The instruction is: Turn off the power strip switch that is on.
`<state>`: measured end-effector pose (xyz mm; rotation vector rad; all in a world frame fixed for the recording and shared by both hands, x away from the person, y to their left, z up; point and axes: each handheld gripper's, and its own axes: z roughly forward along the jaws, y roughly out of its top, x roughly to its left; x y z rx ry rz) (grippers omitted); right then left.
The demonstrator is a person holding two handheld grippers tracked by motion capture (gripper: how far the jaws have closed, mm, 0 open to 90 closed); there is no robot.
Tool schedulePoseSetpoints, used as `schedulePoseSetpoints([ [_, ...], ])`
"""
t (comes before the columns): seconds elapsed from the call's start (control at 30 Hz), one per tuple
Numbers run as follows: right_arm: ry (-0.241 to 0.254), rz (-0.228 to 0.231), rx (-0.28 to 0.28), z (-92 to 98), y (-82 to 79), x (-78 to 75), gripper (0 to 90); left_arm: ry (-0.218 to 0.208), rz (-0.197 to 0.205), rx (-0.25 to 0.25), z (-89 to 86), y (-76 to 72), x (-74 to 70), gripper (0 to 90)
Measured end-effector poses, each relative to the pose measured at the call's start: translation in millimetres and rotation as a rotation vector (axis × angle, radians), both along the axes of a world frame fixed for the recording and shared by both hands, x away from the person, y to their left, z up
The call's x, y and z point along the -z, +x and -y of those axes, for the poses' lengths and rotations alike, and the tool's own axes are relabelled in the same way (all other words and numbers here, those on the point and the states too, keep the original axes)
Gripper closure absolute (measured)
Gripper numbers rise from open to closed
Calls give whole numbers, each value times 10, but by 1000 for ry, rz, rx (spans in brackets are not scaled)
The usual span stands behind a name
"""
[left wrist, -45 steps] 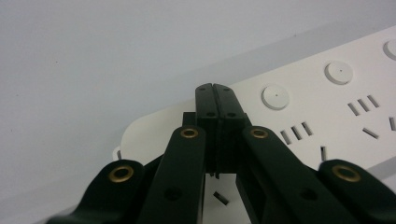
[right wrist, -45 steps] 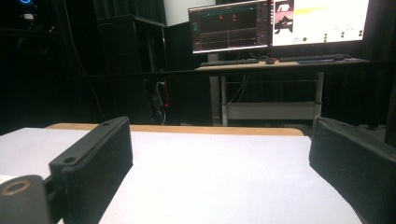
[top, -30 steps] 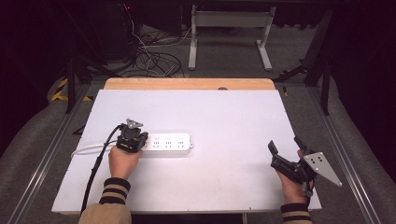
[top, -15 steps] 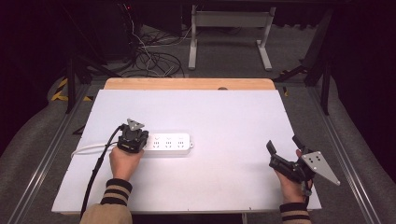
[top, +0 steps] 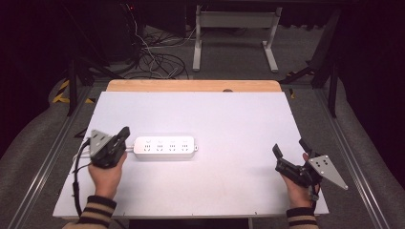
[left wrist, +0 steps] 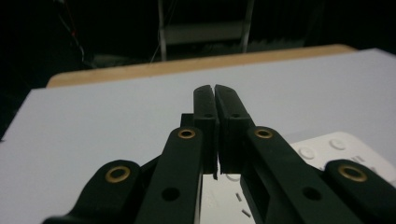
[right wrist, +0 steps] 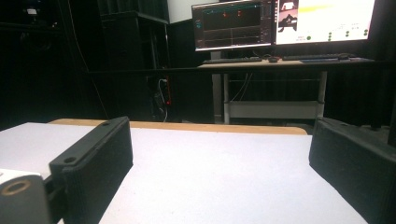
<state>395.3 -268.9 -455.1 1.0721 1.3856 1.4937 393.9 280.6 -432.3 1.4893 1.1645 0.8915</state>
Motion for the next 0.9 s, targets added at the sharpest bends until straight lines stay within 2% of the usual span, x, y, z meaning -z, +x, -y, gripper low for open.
schedulePoseSetpoints([
  [0.1,-8,1,-3,-15,-10,1,69,-11,79,-21,-173,-360,72,875],
  [0.17,-19,5,-4,-42,-19,0,72,-15,96,-44,-275,-523,75,880],
  [0.2,-22,4,-12,-56,-20,-5,73,-34,109,-59,-326,-596,48,880],
  [0.27,-19,5,-17,-88,-23,-13,73,-71,163,-89,-386,-750,-5,880],
  [0.4,-10,12,-28,-137,-30,-29,73,3,248,-121,-356,-957,-51,879],
  [0.47,-5,17,-31,-148,-32,-30,73,15,271,-127,-335,-1007,-58,870],
  [0.57,0,15,-31,-144,-24,-30,73,28,281,-133,-318,-1013,-45,853],
  [0.7,6,13,-24,-123,-20,-29,73,32,251,-140,-358,-952,26,851],
  [0.8,4,13,-23,-122,-31,-27,73,5,234,-145,-403,-910,53,805],
  [0.83,2,13,-22,-125,-34,-26,73,6,242,-139,-422,-898,60,756],
  [0.87,0,13,-22,-125,-37,-25,73,-2,265,-126,-435,-879,76,637],
  [0.9,-1,12,-22,-123,-39,-23,73,-9,285,-130,-437,-851,92,450],
])
